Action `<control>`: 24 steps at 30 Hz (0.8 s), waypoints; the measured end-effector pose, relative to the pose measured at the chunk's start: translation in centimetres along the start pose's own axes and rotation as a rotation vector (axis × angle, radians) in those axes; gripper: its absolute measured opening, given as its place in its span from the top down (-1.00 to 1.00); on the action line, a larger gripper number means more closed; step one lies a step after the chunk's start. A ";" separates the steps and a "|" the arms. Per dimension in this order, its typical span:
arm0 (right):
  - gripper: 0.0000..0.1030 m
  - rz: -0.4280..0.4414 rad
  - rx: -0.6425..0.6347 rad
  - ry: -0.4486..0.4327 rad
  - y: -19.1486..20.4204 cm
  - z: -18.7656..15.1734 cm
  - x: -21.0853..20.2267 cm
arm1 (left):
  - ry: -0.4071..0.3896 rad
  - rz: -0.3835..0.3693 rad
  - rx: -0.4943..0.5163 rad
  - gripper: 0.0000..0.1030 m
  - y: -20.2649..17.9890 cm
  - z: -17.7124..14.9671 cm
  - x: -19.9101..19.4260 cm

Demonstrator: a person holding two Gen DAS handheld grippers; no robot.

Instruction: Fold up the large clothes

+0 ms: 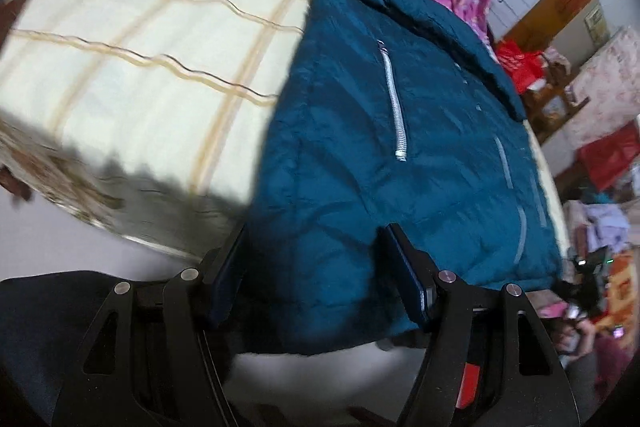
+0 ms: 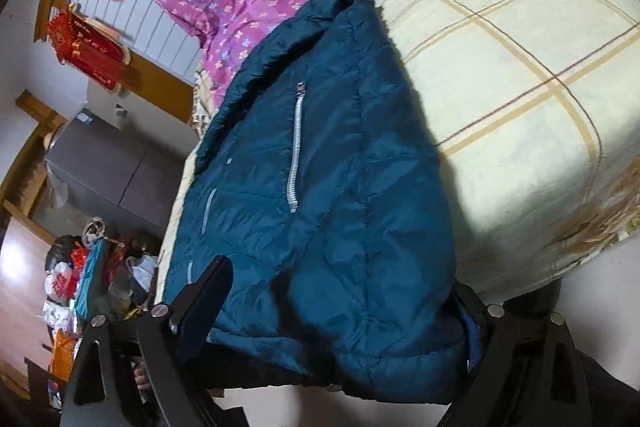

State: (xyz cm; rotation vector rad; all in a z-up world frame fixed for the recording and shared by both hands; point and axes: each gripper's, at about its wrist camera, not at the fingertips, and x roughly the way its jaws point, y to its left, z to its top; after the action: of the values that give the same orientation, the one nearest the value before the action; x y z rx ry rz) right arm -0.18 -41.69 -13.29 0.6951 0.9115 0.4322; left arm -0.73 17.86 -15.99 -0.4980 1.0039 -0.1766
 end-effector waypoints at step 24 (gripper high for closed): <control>-0.69 0.089 -0.038 -0.085 0.8 0.6 -0.1 | 0.047 -0.154 0.122 -0.25 -3.4 3.2 1.3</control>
State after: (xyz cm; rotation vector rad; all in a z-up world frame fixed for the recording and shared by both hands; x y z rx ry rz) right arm 0.23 -41.44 -12.44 0.7158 0.7922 0.4939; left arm 2.89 15.47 -13.96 -0.4611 0.9937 -0.3866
